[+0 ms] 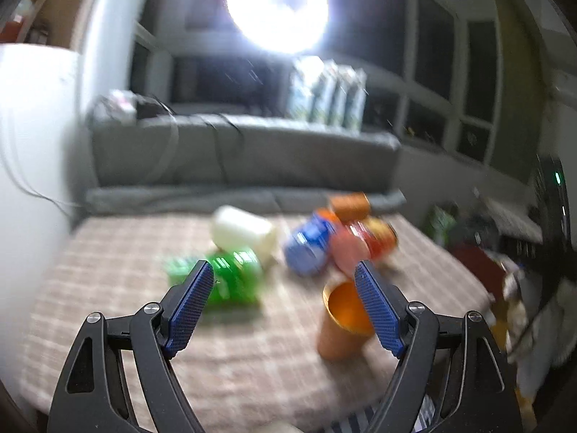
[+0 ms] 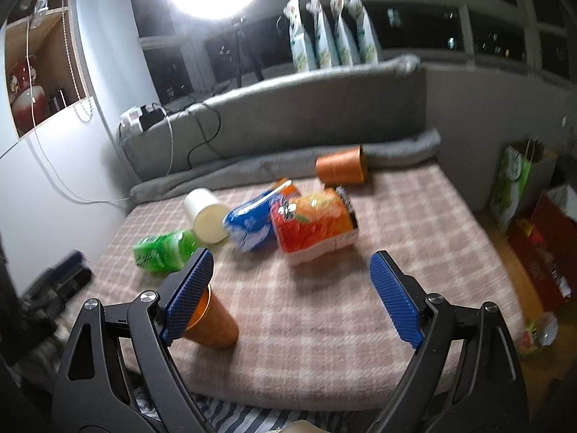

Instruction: Flip cup upright

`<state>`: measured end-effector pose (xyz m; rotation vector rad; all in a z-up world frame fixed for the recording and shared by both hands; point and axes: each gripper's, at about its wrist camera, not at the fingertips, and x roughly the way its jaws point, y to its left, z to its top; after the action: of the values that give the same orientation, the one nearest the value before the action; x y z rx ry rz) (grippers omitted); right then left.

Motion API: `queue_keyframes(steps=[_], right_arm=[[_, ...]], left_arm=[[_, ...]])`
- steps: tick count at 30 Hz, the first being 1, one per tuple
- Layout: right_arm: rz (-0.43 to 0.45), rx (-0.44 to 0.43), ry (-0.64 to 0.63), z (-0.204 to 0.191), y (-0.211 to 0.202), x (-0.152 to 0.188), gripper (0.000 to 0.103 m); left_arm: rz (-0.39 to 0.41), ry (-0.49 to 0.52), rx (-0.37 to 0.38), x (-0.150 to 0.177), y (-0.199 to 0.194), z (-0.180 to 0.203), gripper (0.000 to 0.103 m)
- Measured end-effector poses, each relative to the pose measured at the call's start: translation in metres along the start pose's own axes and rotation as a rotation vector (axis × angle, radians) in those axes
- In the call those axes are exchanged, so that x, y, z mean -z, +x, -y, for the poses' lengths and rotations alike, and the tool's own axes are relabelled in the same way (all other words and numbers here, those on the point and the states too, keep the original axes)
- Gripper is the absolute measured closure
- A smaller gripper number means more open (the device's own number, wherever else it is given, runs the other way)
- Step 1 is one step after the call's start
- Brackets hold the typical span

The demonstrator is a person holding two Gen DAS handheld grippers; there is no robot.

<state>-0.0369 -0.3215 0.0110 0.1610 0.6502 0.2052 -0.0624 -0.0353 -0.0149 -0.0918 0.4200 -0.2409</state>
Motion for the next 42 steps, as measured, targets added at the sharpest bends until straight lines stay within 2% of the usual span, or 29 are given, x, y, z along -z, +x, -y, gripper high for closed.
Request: queue_keyframes(steps=[5, 8, 11, 16, 22, 42], right_arm=[[0.054, 0.076, -0.049, -0.011, -0.005, -0.001, 0.01], [0.093, 0.135, -0.082, -0.018, -0.009, -0.001, 0.01], [0.138, 0.181, -0.086, -0.02, -0.013, 0.0, 0.002], [0.182, 0.227, -0.097, -0.024, -0.017, -0.001, 0.002], [0.195, 0.243, -0.121, -0.028, -0.019, -0.001, 0.002], [0.198, 0.243, -0.124, -0.03, -0.019, 0.0, 0.002]], left_arm=[[0.095, 0.009, -0.119, -0.01, -0.017, -0.003, 0.022], [0.104, 0.016, -0.146, -0.011, -0.02, -0.007, 0.022], [0.111, 0.01, -0.173, -0.011, -0.023, -0.011, 0.022], [0.112, 0.005, -0.179, -0.013, -0.021, -0.012, 0.022], [0.112, 0.004, -0.169, -0.013, -0.021, -0.011, 0.022], [0.113, 0.004, -0.167, -0.016, -0.022, -0.007, 0.022]])
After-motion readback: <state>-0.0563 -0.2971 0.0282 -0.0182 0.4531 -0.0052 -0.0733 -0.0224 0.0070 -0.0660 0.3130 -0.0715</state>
